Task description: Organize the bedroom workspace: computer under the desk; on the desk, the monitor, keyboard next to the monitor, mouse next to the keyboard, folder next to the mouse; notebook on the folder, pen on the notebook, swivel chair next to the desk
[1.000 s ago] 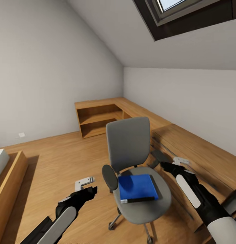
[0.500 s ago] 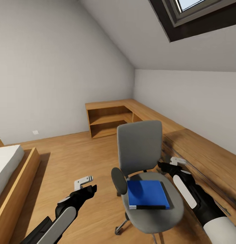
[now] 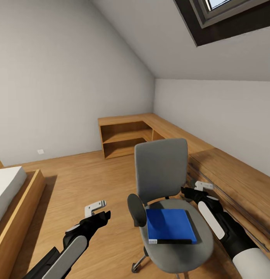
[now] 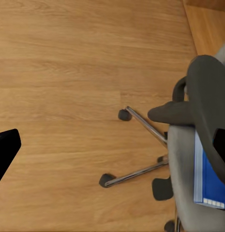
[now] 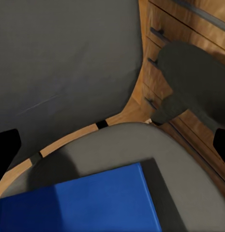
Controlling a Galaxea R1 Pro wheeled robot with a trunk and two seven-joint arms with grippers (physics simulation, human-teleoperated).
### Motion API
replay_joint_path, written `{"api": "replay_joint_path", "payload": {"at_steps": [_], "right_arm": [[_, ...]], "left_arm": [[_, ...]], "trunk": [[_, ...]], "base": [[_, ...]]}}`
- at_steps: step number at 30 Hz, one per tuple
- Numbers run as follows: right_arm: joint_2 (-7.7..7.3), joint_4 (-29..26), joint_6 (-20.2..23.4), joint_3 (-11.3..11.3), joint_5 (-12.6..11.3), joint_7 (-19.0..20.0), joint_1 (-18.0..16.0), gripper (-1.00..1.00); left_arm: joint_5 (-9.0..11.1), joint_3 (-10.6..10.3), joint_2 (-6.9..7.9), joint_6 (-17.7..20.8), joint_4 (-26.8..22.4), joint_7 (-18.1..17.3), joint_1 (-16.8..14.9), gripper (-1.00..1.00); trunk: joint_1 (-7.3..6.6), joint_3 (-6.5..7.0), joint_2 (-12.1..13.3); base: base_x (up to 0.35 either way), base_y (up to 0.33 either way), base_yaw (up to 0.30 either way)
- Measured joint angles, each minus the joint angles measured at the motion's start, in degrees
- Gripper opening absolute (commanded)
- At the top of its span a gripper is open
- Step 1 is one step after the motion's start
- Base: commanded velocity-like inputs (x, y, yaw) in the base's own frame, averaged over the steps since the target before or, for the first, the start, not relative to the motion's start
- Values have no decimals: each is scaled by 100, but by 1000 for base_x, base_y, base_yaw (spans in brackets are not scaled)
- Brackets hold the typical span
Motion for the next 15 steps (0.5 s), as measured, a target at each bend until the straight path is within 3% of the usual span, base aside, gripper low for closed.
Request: {"api": "replay_joint_path", "payload": {"at_steps": [12, 15], "right_arm": [[0, -6, 0, 22, -13, 7, 0, 100], [0, 27, -2, 18, -8, 11, 0, 100]], "left_arm": [[24, 156, -3, 9, 0, 4, 0, 100], [48, 374, 4, 14, 0, -3, 0, 100]], "trunk": [[264, -216, -482], [330, -269, -602]], "base": [[0, 0, 0], [0, 0, 0]]}}
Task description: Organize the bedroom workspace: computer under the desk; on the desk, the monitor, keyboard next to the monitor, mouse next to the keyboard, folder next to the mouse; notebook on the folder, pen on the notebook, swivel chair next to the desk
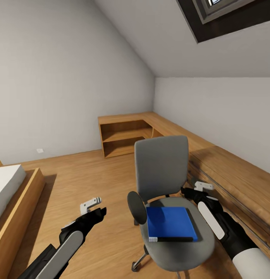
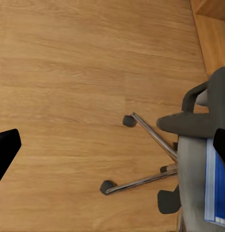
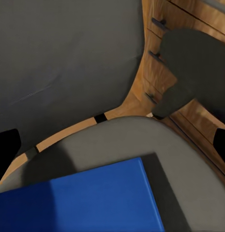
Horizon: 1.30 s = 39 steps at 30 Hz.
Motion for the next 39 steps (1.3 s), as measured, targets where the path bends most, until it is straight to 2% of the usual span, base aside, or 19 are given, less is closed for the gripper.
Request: {"api": "replay_joint_path", "payload": {"at_steps": [2, 3, 5, 8, 11, 17, 20, 22, 25, 28, 31, 35, 39], "right_arm": [[0, 5, -3, 0, 1, 0, 0, 100], [0, 26, -5, 5, 2, 1, 0, 100], [4, 92, -8, 16, 10, 2, 0, 100], [9, 232, -37, 57, 48, 4, 0, 100], [37, 459, -176, 111, 91, 7, 0, 100], [244, 1133, -423, 147, 191, 10, -46, 100], [350, 1569, -483, 146, 333, 13, -253, 100], [502, 1996, -616, 143, 505, 28, -591, 100], [635, 2569, -838, 136, 685, 119, -919, 100], [695, 3252, -1132, 129, 805, 349, -1236, 100], [717, 4082, -1456, 115, 850, 760, -1616, 100], [728, 4582, -1658, 102, 853, 1151, -1807, 100], [735, 4737, -1747, 97, 850, 1422, -1867, 100]], "left_arm": [[55, 115, 8, 2, 4, -1, 0, 100], [246, 340, 19, 6, 75, -6, -1, 100], [428, 561, 22, 6, 154, -13, -1, 100], [526, 693, 23, 6, 188, -22, 0, 100], [565, 747, 23, 6, 201, -25, -1, 100], [592, 773, 10, 7, 212, -27, -1, 100], [592, 775, 8, 6, 216, -27, -1, 100], [592, 775, 7, 6, 216, -28, -1, 100], [593, 776, 6, 6, 214, -27, -1, 100], [593, 771, 1, 6, 214, -27, -1, 100], [599, 765, -1, 6, 212, -27, -1, 100], [601, 760, -4, 6, 212, -27, -1, 100], [595, 759, -4, 6, 211, -29, -1, 100]], "trunk": [[44, -36, -80], [66, -54, -120], [110, -90, -201], [176, -144, -321], [242, -198, -441], [374, -305, -682], [439, -359, -802], [483, -395, -883], [549, -449, -1003], [615, -503, -1123], [681, -557, -1244], [769, -629, -1404], [857, -701, -1565]], "base": [[0, 0, 0], [0, 0, 0], [0, 0, 0], [0, 0, 0], [0, 0, 0], [0, 0, 0], [0, 0, 0], [0, 0, 0], [0, 0, 0], [0, 0, 0], [0, 0, 0], [0, 0, 0], [0, 0, 0]]}}
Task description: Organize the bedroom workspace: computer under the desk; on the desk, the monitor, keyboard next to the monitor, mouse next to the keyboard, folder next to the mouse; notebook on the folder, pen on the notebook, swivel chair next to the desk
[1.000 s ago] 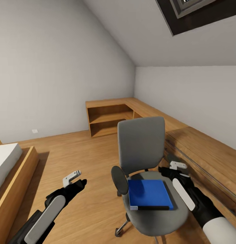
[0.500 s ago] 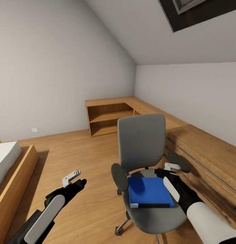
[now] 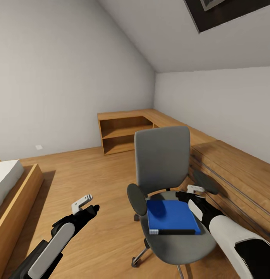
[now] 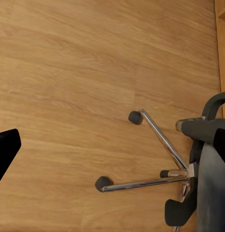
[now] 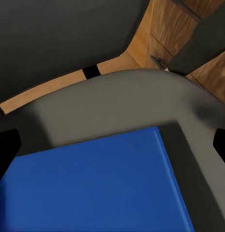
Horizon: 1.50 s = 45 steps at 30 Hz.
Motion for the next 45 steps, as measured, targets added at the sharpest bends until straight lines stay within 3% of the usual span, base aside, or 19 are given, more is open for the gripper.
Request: {"api": "replay_joint_path", "payload": {"at_steps": [25, 39, 45], "right_arm": [[7, 81, -348, 0, -4, 144, -1, 100], [10, 74, 5, 17, -8, 146, 0, 100], [10, 84, 13, 16, -7, 150, -1, 100]], "left_arm": [[-46, 10, 22, -15, 95, -39, 0, 100], [-46, 27, 10, -17, 78, 2, 0, 100], [-39, 3, 4, -17, 83, -33, 0, 100]], "trunk": [[1, 0, -2], [308, -251, -562], [308, -252, -563]], "base": [[73, 0, 0], [0, 0, 0], [0, 0, 0]]}}
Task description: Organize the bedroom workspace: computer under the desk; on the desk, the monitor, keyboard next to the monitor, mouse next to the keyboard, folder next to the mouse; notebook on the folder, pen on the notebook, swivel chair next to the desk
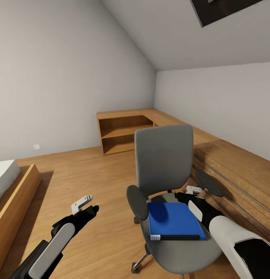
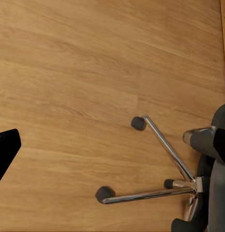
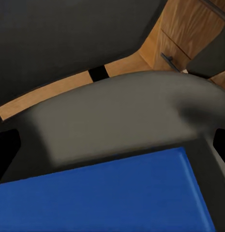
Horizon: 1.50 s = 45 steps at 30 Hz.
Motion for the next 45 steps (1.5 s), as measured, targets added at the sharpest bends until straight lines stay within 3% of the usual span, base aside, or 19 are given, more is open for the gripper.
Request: {"api": "replay_joint_path", "payload": {"at_steps": [17, 20, 41, 45], "right_arm": [[7, -4, 114, 0, 1, -24, 0, 100], [4, -17, 265, 0, 3, -25, 0, 100], [9, -6, 269, 0, 4, -18, 0, 100], [9, -5, 269, 0, 4, -17, 0, 100]], "left_arm": [[-8, 3, 7, -1, 13, -10, 0, 100], [-8, 6, 2, -1, 12, -10, 0, 100], [-8, 3, -1, -1, 12, -1, 0, 100], [-8, 3, -2, -1, 12, 5, 0, 100]], "trunk": [[0, 0, 0], [65, -53, -119], [527, -430, -961], [527, -431, -963]], "base": [[81, 0, 0], [0, 0, 0], [0, 0, 0], [0, 0, 0]]}}
